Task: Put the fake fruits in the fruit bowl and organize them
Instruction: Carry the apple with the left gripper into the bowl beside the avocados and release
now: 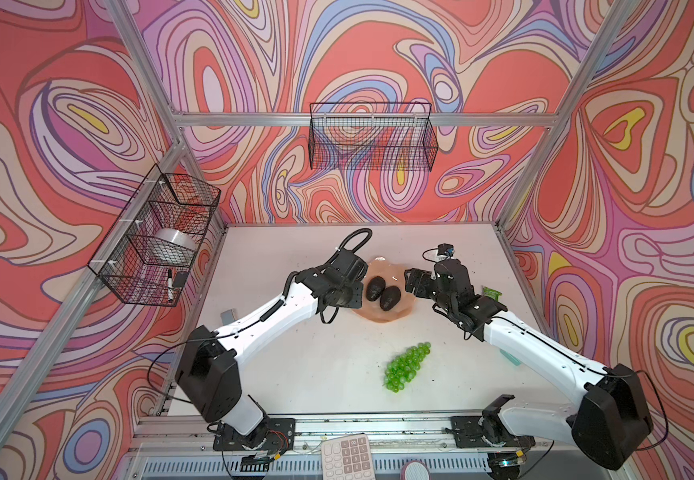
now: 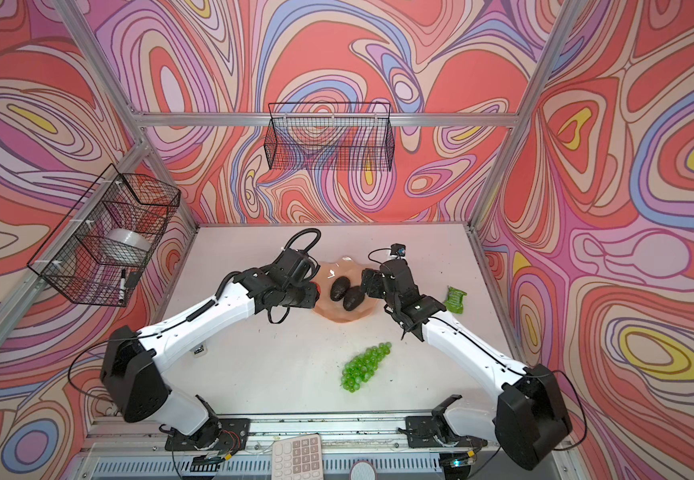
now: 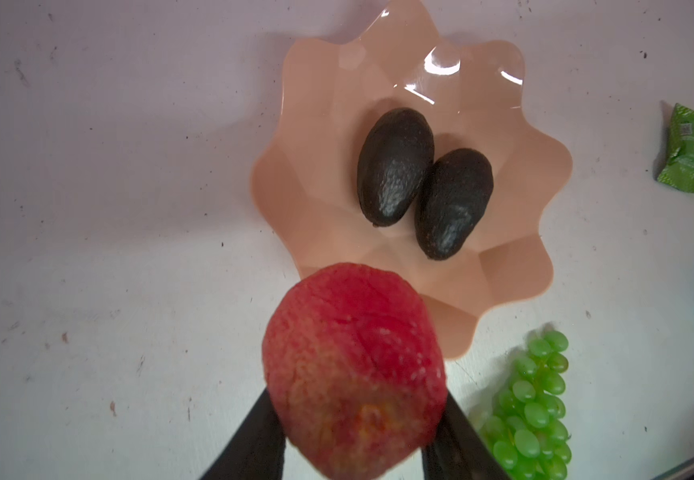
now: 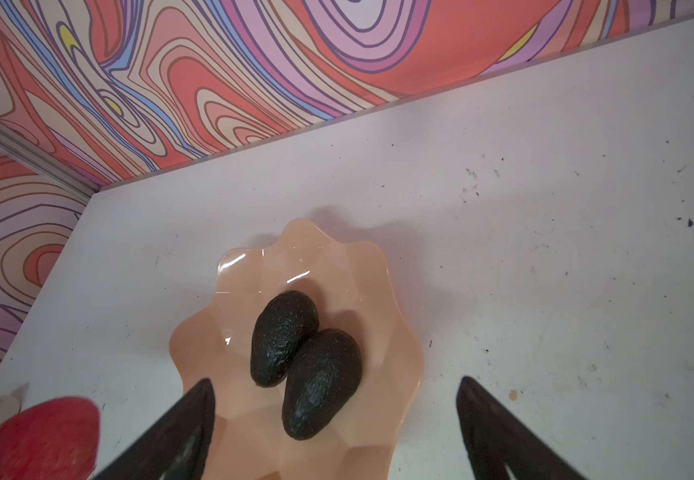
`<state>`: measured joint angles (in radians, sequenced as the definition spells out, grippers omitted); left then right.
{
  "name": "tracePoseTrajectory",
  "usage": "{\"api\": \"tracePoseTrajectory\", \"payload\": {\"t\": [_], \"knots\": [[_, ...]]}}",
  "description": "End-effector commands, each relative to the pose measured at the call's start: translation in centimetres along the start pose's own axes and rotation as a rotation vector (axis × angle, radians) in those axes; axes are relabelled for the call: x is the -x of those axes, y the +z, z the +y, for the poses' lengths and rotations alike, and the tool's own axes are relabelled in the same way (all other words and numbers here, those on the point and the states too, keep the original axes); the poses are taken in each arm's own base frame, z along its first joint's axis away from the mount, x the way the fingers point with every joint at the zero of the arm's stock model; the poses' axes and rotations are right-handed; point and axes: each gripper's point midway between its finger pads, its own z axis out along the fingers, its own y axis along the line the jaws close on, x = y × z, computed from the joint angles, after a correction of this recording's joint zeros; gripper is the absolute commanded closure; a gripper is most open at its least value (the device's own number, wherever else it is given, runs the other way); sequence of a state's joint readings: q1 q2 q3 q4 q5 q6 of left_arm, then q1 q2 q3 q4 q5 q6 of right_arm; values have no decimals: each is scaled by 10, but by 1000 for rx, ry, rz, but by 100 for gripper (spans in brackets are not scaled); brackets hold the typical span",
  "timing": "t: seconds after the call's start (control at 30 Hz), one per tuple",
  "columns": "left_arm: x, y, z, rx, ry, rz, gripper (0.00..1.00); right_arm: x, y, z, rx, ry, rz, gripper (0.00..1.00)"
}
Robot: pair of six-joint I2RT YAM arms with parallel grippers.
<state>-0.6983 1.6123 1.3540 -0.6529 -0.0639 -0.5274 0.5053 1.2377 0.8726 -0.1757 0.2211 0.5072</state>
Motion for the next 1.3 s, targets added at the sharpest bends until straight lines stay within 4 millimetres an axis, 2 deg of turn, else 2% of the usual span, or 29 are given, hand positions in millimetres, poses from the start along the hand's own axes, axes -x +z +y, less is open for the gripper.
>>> {"api": "tracePoseTrajectory", "payload": {"t": [0.0,0.17,0.37,0.7,0.93,1.1,1.27], "knots": [[13,22,-6,-15,54,22,55,-11,-6,-12,-39,4,23,6],[21,60,-18,-12,66,73,56,-15,-11,-16,-45,11,30,6],[23,84,-12,51,40,122,56,-18,-12,-17,-40,18,37,6],[14,102,-2,93,17,167,56,-23,-10,-18,-41,23,47,6],[6,115,0,112,10,209,49,-23,-10,-17,-42,20,49,6],[4,115,1,118,7,214,41,-24,-11,-19,-48,22,50,6],[10,104,0,111,2,190,33,-24,-11,-19,-48,24,56,7]]}}
